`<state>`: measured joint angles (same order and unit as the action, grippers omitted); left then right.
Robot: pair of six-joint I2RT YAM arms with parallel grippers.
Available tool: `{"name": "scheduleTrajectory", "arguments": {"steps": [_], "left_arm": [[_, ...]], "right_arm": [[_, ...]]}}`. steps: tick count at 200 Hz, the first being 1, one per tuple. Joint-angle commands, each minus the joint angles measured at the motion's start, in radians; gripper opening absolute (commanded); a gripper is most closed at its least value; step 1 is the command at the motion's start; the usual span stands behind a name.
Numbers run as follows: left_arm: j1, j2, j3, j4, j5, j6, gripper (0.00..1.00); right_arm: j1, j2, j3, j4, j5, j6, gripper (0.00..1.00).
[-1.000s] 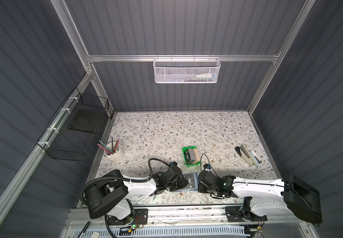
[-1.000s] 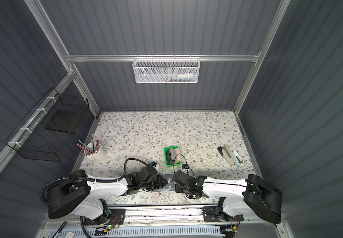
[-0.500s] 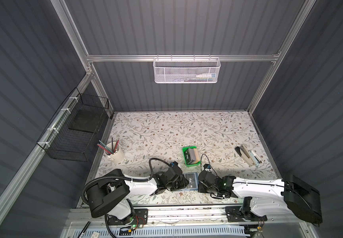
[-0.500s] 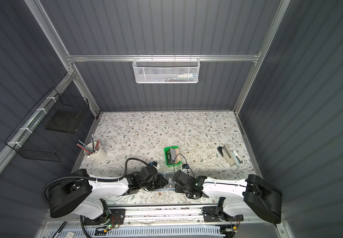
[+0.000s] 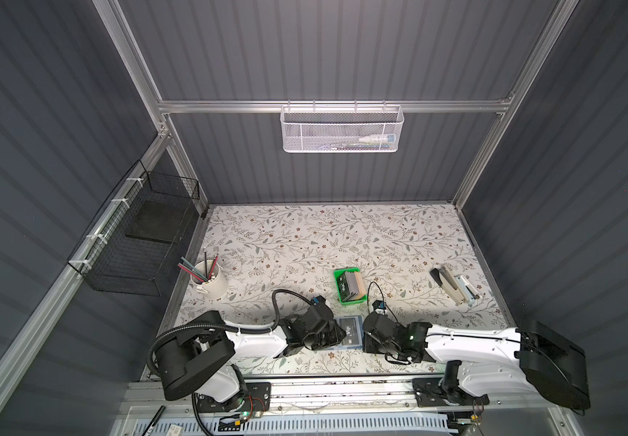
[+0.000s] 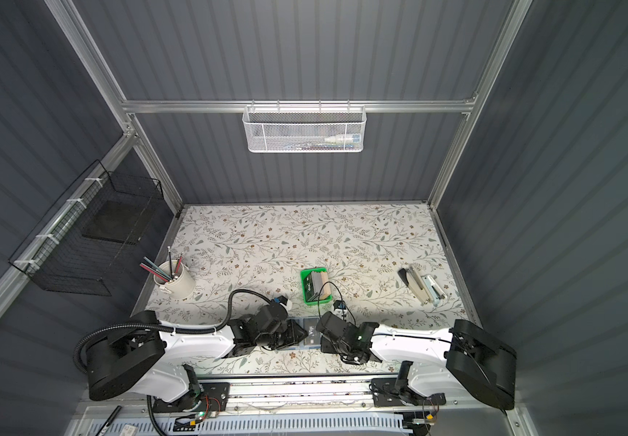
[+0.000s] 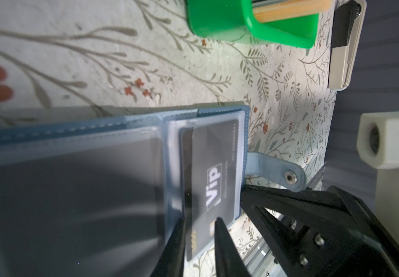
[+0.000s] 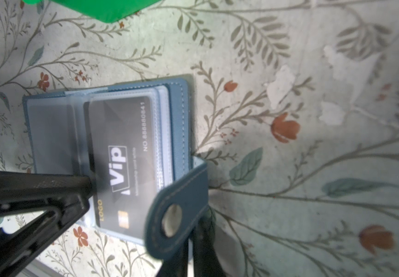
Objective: Put the credit cards into the card holder
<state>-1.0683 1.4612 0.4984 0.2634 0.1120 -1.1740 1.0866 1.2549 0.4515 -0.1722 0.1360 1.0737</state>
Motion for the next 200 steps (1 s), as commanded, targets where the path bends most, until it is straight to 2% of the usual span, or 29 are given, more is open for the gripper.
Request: {"name": "scheduleTrajectory", "arguments": {"steps": [1,66,124,200], "left_arm": [[-0.009,-0.043,0.012,-0.064,-0.016,0.018,0.24],[0.012,-0.143,-0.019,-0.146,-0.022,0.049,0.25],[0.139,-0.264,-0.075,-0.187,0.057,0.100,0.26],[0.148,-0.409,-0.160,-0.235,0.015,0.100,0.30]], "right_arm": [[0.003,-0.005,-0.004,-0.041,0.005,-0.001,0.10],[0.005,-0.037,0.012,-0.074,0.022,-0.012,0.12],[0.004,-0.030,0.038,-0.076,0.009,-0.042,0.13],[0.005,-0.051,0.015,-0.062,0.017,-0.023,0.15]]}}
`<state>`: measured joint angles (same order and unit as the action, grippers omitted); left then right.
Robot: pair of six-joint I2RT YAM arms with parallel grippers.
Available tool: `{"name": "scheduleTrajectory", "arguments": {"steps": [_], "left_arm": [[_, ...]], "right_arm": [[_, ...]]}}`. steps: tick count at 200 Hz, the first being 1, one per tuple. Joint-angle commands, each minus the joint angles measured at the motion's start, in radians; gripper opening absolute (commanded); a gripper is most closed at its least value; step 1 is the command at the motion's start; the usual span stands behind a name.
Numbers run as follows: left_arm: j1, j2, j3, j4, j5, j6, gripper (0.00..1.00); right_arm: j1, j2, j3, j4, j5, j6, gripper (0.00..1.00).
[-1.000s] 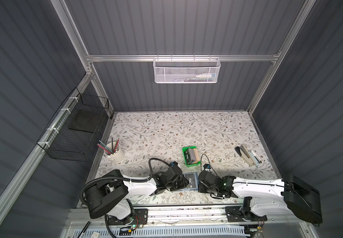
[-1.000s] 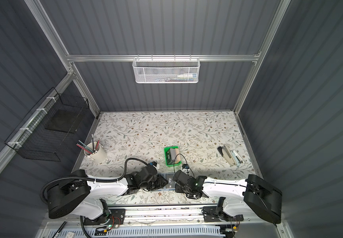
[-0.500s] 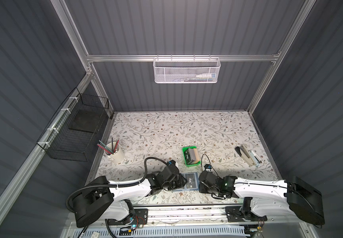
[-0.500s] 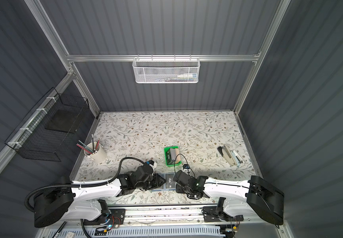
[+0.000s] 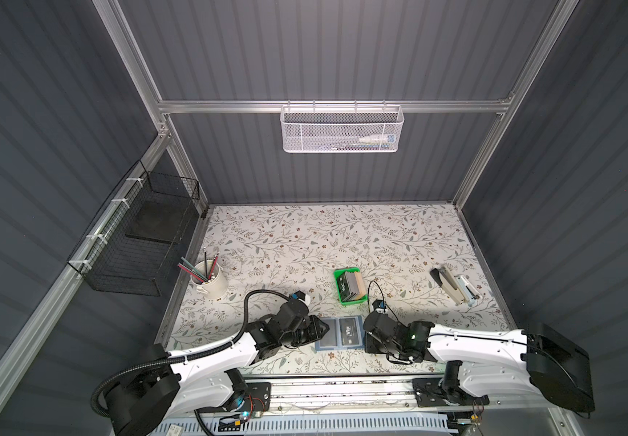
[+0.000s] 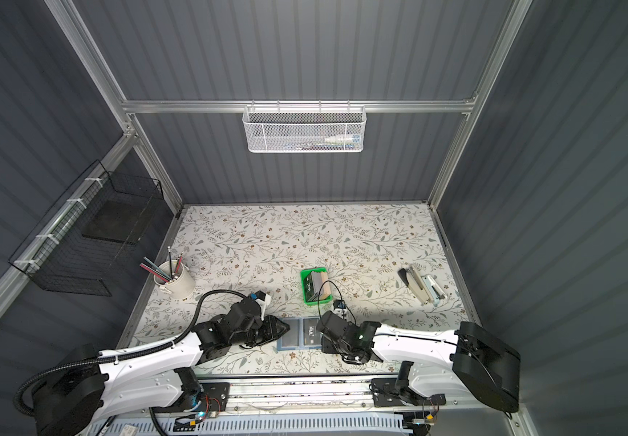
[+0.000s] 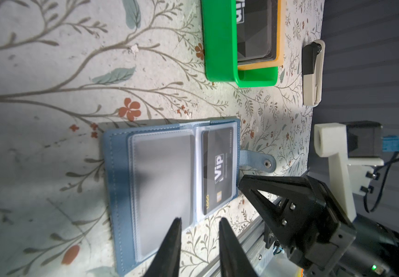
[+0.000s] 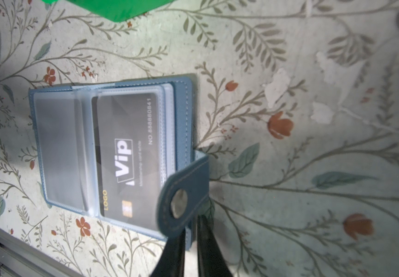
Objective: Put the credit cards into the card holder
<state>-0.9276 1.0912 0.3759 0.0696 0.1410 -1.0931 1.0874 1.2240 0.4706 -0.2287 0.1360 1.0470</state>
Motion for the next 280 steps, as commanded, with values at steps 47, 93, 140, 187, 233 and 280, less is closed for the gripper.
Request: {"name": "scheduleTrajectory", "arguments": {"steps": [47,93,140,187,233,280], "left_arm": [[0.015,-0.099,-0.062,-0.113,-0.030,0.006,0.34],[0.014,-0.114,-0.072,-0.148,0.002,0.008,0.40],[0.014,-0.044,-0.076,-0.090,0.053,0.019,0.45],[0.015,0.040,-0.044,-0.077,0.103,0.052,0.46],[0.014,0.061,-0.033,-0.089,0.104,0.056,0.50],[0.014,0.103,-0.024,-0.055,0.116,0.056,0.50]], "right_arm": [[0.005,-0.041,-0.030,0.004,0.012,0.017,0.15],[0.003,-0.021,-0.023,0.016,-0.005,0.008,0.16],[-0.002,0.012,-0.016,0.055,-0.038,0.018,0.16],[-0.008,0.051,-0.010,0.072,-0.056,0.019,0.15],[-0.008,0.070,-0.009,0.077,-0.060,0.021,0.15],[-0.008,0.061,-0.009,0.068,-0.052,0.019,0.14]]}}
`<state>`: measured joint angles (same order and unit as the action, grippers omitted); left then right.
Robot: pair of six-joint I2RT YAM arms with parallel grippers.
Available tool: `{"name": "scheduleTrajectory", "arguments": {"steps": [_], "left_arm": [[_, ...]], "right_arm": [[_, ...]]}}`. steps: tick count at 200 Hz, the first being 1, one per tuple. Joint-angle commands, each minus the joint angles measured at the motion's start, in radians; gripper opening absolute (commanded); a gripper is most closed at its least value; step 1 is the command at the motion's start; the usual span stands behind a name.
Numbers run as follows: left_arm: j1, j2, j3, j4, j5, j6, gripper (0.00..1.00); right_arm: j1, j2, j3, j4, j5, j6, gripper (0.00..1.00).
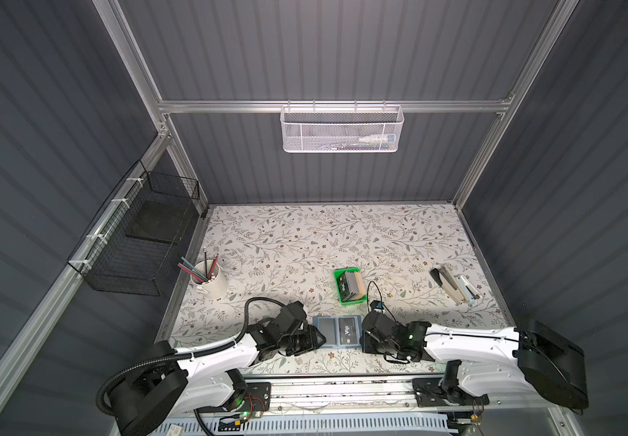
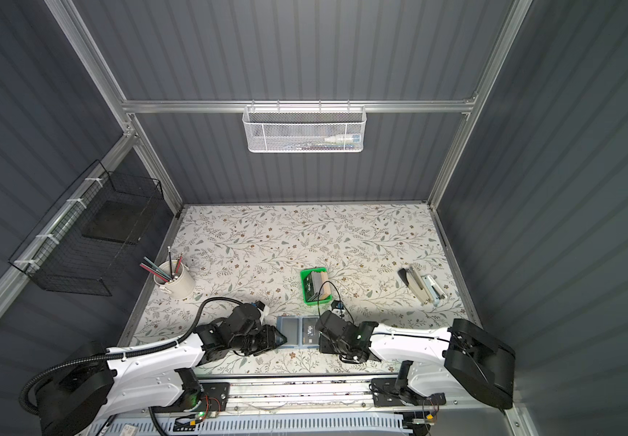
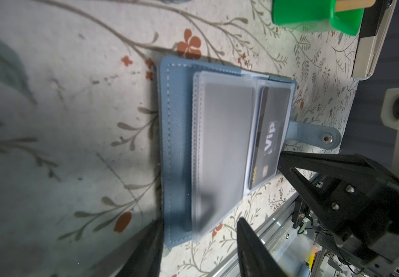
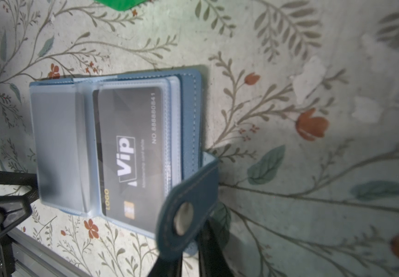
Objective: Put the credit cards into the card holder
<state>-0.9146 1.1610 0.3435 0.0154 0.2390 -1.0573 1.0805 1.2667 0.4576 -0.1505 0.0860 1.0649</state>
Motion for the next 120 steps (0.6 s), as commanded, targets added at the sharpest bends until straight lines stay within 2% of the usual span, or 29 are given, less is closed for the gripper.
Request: {"name": "scheduleTrajectory", "arguments": {"steps": [1,120], "left_arm": [[0.002,0.033,0.009,0.001,0.018,0.020,0.50],[-0.001,-0.053,0.026,0.104,0.058,0.012,0.50]], "right_arm": [[-0.001,0.019,0.004,-0.010,-0.002,0.001,0.14],[-0.001,0.041,0.010,-0.024,0.005,-0.002,0.11]]}}
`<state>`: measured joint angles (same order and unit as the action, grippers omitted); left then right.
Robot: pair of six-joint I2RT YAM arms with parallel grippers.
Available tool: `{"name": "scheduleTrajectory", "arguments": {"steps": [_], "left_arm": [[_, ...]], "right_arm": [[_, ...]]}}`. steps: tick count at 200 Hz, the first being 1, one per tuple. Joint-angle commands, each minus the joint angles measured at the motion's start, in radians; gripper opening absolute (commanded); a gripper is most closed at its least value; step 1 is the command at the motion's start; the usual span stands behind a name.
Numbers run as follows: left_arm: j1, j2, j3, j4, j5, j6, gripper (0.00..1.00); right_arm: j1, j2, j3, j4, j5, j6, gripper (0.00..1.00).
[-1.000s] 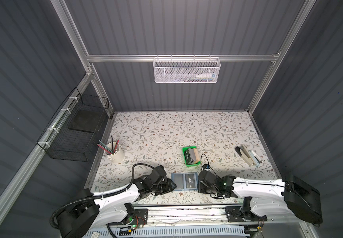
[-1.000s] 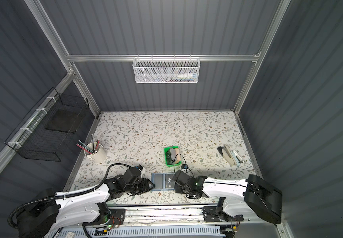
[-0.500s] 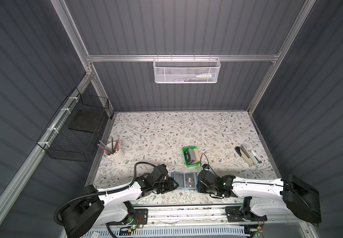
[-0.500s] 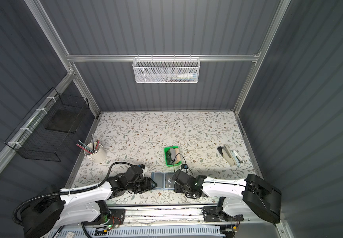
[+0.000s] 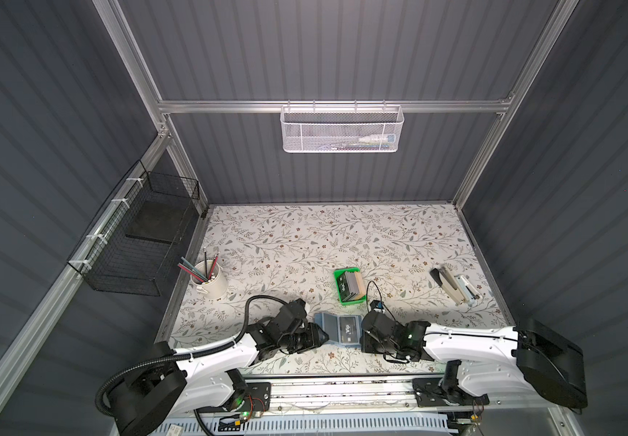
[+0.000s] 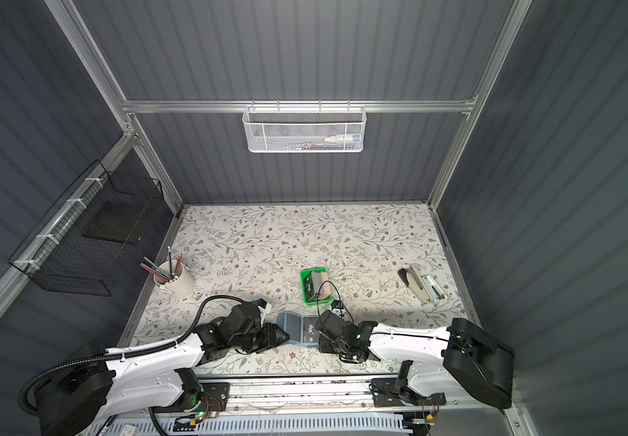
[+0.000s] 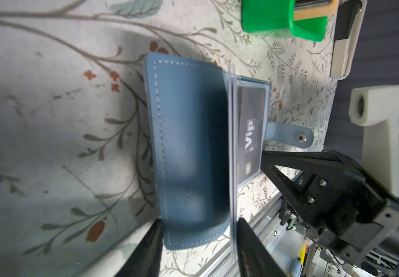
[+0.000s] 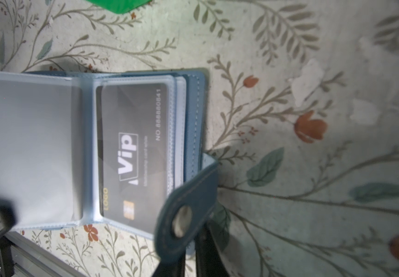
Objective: Put the credit cards into the card holder
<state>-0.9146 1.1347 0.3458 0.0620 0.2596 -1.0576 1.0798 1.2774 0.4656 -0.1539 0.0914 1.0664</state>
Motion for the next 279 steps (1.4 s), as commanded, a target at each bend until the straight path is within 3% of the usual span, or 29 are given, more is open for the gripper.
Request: {"name": "scheduleTrajectory", "arguments": {"steps": [1,87,157,279], "left_arm": [[-0.002,-0.027,0.025,0.059,0.038,0.012,0.50],[-0.020,-0.076,0.051,0.053,-0.002,0.033,0.50],[-0.054,0.057,0.081,0.223,0.042,0.022,0.49],[-0.087,0.196,0.118,0.304,0.041,0.024,0.49]], "right_arm": [[0.000,0.029,0.002,-0.021,-0.001,-0.003,0.11],[0.000,0.031,-0.007,-0.015,0.000,-0.002,0.11],[0.000,0.041,-0.008,-0.009,-0.003,0.001,0.11],[0.000,0.013,-0.015,-0.012,0.004,0.009,0.12]]}}
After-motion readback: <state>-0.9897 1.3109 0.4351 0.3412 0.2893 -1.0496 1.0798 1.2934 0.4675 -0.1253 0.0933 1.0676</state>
